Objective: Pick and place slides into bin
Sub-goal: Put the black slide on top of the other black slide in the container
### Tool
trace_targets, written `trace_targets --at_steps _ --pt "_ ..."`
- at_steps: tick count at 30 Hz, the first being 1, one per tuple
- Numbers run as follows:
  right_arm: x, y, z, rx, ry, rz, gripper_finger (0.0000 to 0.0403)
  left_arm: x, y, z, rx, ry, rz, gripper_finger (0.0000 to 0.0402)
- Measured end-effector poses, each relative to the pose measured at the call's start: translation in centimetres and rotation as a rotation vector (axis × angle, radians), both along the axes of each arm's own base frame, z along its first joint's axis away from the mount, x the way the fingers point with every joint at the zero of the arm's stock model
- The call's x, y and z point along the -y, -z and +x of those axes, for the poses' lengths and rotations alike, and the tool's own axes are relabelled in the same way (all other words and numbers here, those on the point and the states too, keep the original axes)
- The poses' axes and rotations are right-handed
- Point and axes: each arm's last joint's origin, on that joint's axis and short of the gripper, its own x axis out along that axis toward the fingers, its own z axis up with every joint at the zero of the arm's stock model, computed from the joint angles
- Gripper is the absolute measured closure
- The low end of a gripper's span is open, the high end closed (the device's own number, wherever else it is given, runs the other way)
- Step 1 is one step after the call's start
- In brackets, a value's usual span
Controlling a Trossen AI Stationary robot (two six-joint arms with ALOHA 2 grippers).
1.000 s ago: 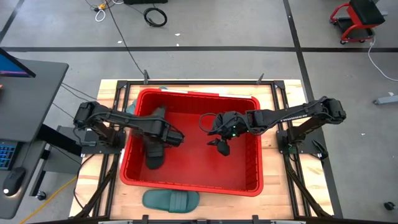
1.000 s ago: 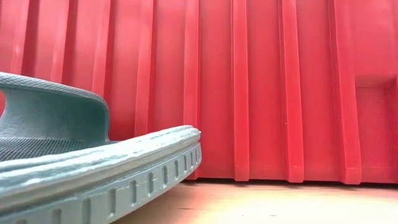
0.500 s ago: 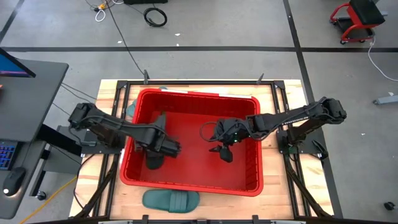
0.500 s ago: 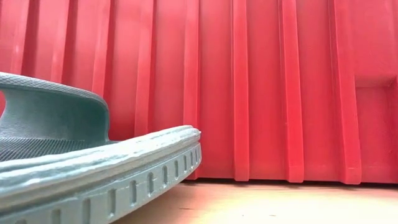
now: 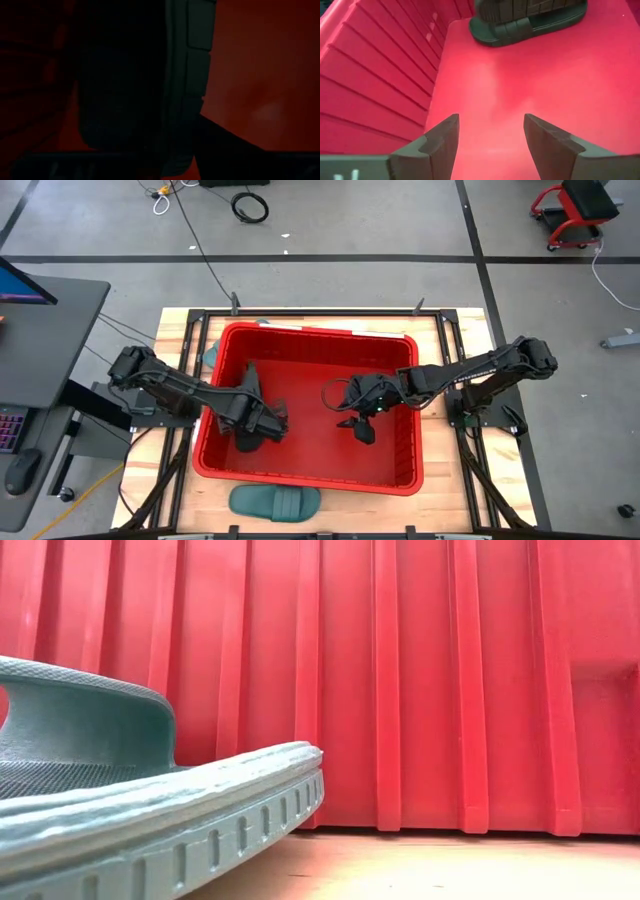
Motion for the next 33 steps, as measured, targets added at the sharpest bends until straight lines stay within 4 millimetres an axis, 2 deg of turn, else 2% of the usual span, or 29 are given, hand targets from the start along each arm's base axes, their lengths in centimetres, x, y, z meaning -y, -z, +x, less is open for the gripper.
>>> trace_targets --at_steps 5,8,17,22,28,33 --pt "-0.7 0.0 -0.1 -0.005 0.027 0.003 0.0174 -0.5 -0.7 -0.5 -0.006 0.029 -0.003 0.0300" --pt "-1.2 0.1 -0.2 -0.009 0.053 -0.001 0.0174 -1.0 -1.0 -1.1 -0.067 0.071 -0.019 0.0281" --pt "-1.5 0.0 -0.3 -0.003 0.092 -0.019 0.0174 -1.8 -1.2 -1.5 -0.174 0.222 -0.116 0.0174" --pt "-1.5 0.0 -0.3 -0.004 0.097 -0.013 0.0174 -2.3 -2.6 -1.5 -0.206 0.288 -0.132 0.0125" --pt "-1.5 0.0 -0.3 -0.006 0.104 -0.002 0.0174 -3.0 -4.6 -2.2 -0.296 0.368 -0.229 0.0112" --pt "-1.5 0.1 -0.3 -0.008 0.107 -0.002 0.0174 -4.0 -6.8 -0.6 -0.133 0.444 -0.109 0.0111"
